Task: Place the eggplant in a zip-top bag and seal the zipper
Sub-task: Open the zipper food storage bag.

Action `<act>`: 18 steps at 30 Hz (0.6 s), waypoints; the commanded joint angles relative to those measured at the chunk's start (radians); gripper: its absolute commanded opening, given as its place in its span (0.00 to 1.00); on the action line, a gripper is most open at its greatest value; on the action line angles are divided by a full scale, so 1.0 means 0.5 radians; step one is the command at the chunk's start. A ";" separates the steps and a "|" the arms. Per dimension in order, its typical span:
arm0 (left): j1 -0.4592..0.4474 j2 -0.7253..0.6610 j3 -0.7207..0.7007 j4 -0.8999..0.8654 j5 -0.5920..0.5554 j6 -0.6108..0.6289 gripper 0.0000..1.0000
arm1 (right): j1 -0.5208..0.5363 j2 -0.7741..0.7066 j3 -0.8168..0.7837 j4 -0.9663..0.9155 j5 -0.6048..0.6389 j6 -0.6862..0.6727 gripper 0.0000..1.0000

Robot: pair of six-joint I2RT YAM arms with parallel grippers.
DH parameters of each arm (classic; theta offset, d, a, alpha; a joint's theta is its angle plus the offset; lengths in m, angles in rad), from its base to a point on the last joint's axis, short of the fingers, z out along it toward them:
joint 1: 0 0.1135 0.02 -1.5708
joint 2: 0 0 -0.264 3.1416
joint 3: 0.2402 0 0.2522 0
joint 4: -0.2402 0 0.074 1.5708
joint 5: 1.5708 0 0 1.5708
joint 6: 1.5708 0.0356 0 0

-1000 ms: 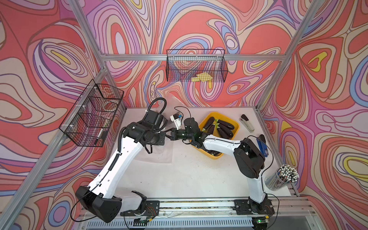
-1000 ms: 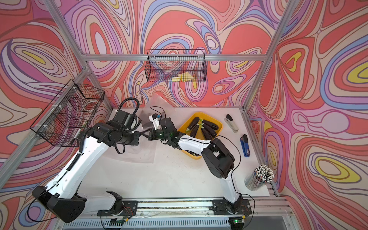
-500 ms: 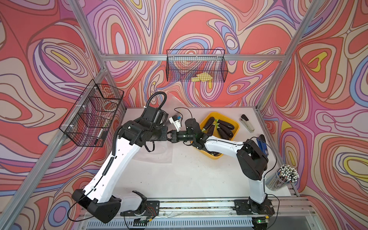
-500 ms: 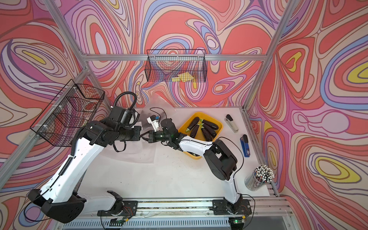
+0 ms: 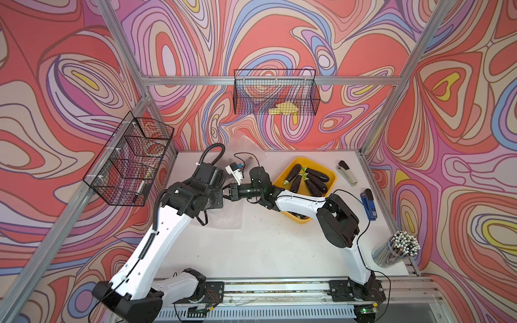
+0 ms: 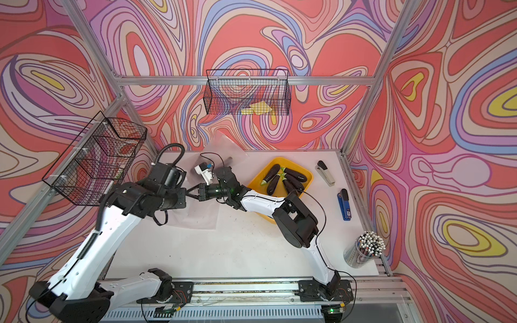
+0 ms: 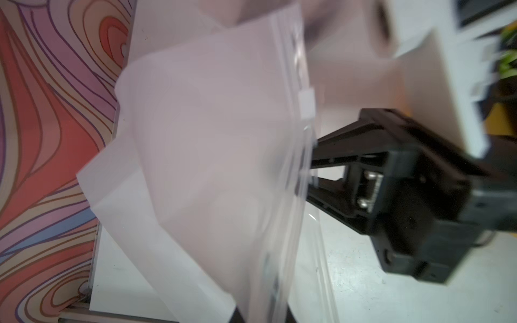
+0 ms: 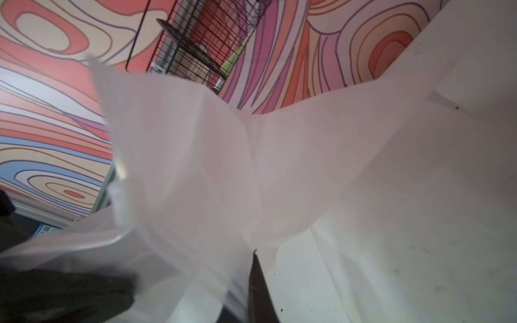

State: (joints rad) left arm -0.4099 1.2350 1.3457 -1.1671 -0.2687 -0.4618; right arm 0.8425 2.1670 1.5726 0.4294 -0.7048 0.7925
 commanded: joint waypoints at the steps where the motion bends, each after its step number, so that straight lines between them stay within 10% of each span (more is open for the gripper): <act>1: 0.071 0.255 -0.253 0.132 0.061 -0.108 0.00 | -0.014 0.057 -0.176 -0.169 0.161 -0.074 0.06; 7: 0.071 0.527 -0.425 0.493 0.241 -0.187 0.00 | -0.050 -0.063 -0.457 -0.344 0.442 -0.130 0.07; 18: 0.065 0.625 -0.611 0.968 0.565 -0.318 0.00 | -0.062 -0.344 -0.718 -0.312 0.622 -0.074 0.40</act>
State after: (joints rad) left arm -0.3786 1.5257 1.0519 -0.7578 -0.0456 -0.5838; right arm 0.8143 2.0544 1.2369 0.2394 -0.4339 0.7498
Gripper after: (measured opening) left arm 0.047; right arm 0.383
